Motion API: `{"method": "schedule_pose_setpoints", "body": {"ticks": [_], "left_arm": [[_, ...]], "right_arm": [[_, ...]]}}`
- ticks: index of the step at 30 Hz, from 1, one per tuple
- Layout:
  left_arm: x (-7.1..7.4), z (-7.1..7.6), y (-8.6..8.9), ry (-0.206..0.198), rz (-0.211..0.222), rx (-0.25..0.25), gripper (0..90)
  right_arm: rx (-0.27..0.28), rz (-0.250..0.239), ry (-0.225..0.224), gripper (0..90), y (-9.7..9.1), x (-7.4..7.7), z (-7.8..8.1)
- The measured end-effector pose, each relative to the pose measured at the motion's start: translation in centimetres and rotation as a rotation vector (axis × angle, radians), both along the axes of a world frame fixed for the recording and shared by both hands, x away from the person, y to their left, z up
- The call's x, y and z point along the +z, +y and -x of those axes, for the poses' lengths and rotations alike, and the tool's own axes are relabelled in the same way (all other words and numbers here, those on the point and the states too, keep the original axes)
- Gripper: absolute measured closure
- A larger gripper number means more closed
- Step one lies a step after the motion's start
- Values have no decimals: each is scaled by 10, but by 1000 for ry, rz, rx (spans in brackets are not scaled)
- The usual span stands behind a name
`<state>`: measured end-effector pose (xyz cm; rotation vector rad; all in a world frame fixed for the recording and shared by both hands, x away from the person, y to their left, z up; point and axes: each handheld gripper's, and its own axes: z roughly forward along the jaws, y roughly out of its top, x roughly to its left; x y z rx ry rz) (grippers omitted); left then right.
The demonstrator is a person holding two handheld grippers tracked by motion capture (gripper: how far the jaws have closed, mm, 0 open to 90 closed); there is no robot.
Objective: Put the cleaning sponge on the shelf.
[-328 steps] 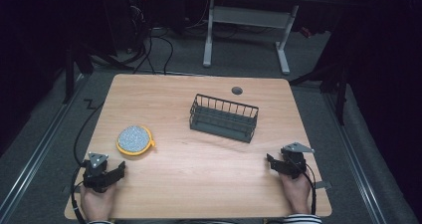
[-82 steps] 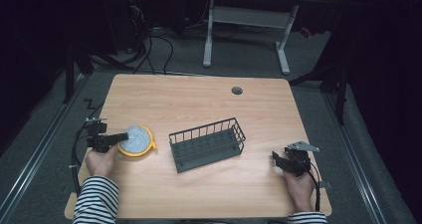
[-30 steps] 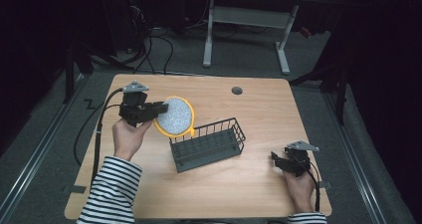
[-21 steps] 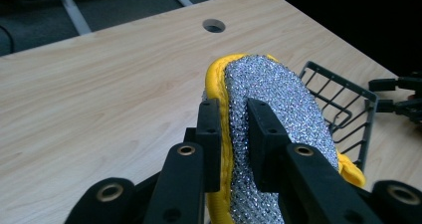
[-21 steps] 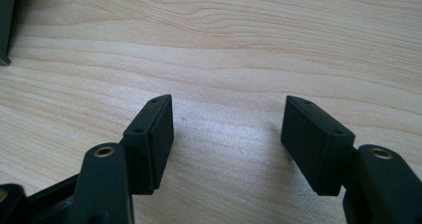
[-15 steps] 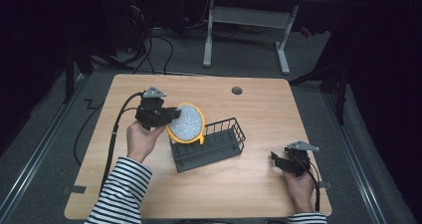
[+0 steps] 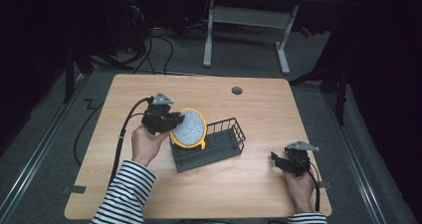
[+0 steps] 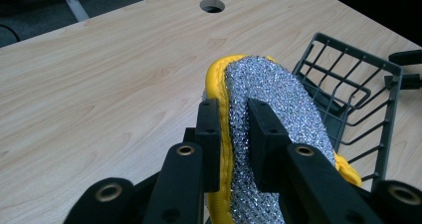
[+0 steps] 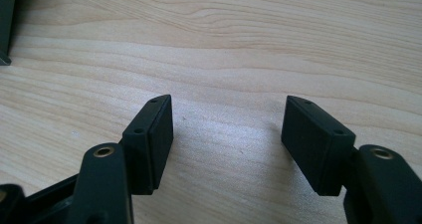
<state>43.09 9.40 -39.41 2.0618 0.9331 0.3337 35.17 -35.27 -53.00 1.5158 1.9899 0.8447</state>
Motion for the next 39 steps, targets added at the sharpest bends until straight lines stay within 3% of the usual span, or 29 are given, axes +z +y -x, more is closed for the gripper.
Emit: {"method": "schedule_pose_setpoints", "body": {"ticks": [7,21,39], "left_arm": [[-6,6,-2,-8,-19,-10,773],[-18,10,-3,20,4,-21,764],[-26,21,-8,16,-18,-32,746]], "right_arm": [[0,0,0,374,0,0,0],[0,0,0,374,0,0,0],[0,1,0,373,0,0,0]]}}
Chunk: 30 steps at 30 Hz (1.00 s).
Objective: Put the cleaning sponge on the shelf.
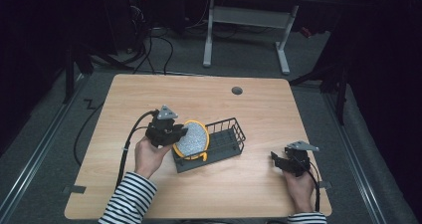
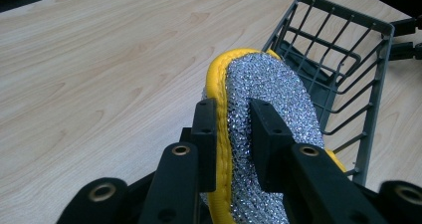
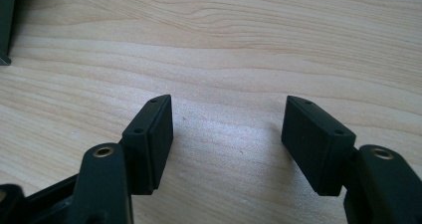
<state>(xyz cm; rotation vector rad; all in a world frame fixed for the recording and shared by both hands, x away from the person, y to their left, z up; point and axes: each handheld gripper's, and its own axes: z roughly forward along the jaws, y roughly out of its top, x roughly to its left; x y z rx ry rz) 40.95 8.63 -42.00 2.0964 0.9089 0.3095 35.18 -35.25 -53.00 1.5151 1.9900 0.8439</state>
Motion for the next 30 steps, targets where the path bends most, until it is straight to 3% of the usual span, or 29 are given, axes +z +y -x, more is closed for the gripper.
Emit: {"method": "schedule_pose_setpoints", "body": {"ticks": [11,14,16,21,30], "left_arm": [[-6,2,3,8,24,7,707],[-4,3,3,2,22,15,660],[-2,4,5,-8,23,34,567],[0,3,10,-5,35,53,458],[6,3,23,-15,72,89,429]], "right_arm": [[2,1,-1,372,0,0,0],[2,1,-1,372,0,0,0],[2,1,-1,372,0,0,0],[2,1,-1,372,0,0,0],[2,1,-1,372,0,0,0]]}}
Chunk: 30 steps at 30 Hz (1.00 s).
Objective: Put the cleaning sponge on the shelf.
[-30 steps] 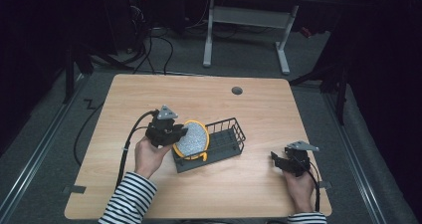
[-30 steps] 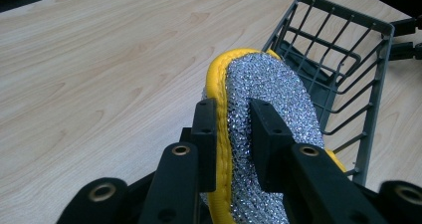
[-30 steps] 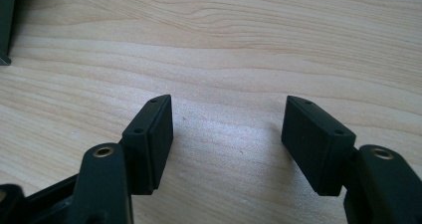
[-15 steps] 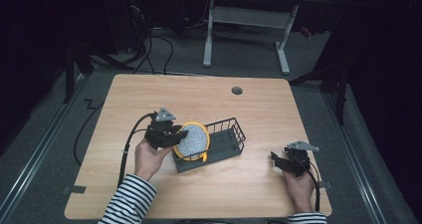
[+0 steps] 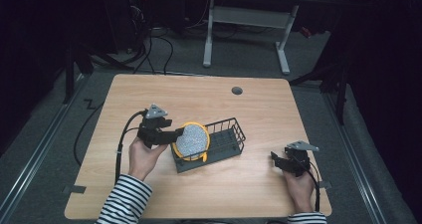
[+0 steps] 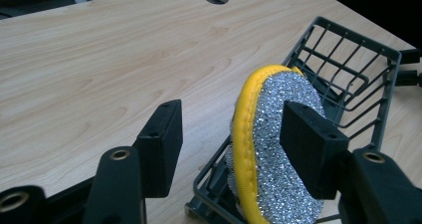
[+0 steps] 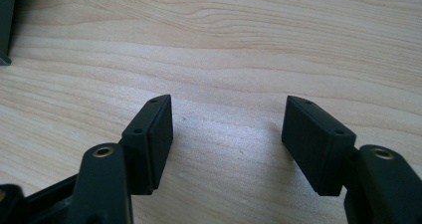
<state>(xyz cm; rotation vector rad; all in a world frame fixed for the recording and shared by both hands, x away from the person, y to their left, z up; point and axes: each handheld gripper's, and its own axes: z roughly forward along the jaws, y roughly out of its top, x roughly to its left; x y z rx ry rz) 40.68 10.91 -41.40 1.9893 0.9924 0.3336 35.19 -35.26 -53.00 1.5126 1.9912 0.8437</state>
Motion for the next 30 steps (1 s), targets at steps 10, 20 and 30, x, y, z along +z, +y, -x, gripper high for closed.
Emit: {"method": "schedule_pose_setpoints", "body": {"ticks": [10,20,30], "left_arm": [[7,-1,24,-8,36,45,420],[9,2,48,-17,51,100,410],[6,8,70,-16,61,153,405]], "right_arm": [[0,1,0,372,0,0,0],[0,0,0,371,0,0,0],[-1,1,0,371,0,0,0]]}}
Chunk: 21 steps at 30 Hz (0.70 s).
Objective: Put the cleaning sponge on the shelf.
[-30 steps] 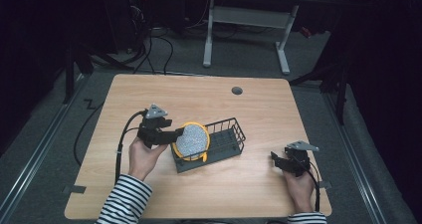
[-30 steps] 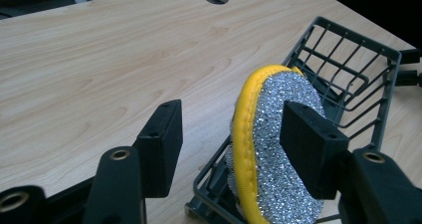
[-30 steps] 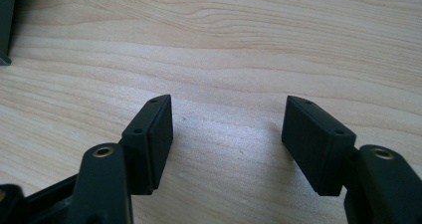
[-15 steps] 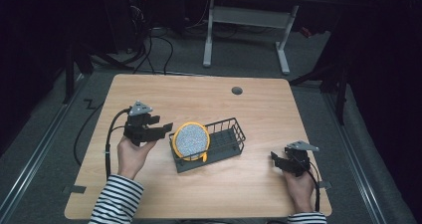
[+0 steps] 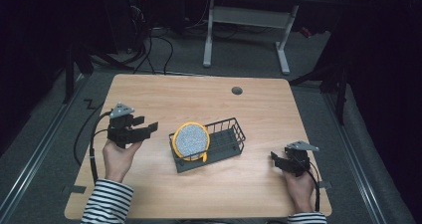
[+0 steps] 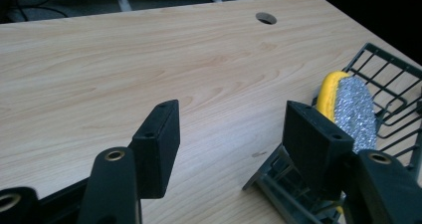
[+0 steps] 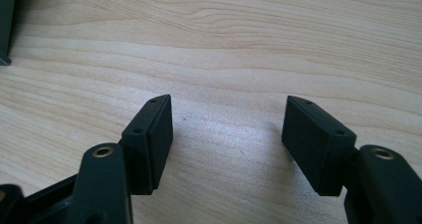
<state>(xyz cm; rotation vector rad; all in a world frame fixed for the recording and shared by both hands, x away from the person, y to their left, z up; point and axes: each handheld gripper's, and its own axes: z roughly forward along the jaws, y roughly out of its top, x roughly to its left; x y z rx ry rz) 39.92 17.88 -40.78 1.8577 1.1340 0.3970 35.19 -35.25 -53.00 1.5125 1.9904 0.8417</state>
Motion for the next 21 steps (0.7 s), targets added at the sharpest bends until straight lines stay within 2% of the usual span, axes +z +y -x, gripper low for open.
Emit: {"method": "schedule_pose_setpoints", "body": {"ticks": [4,11,21], "left_arm": [[-1,3,8,1,-10,19,402],[-5,9,29,6,13,59,398],[-14,16,47,19,26,101,390]], "right_arm": [[0,0,0,371,0,0,0],[-1,0,0,370,0,0,0],[0,0,1,370,0,0,0]]}}
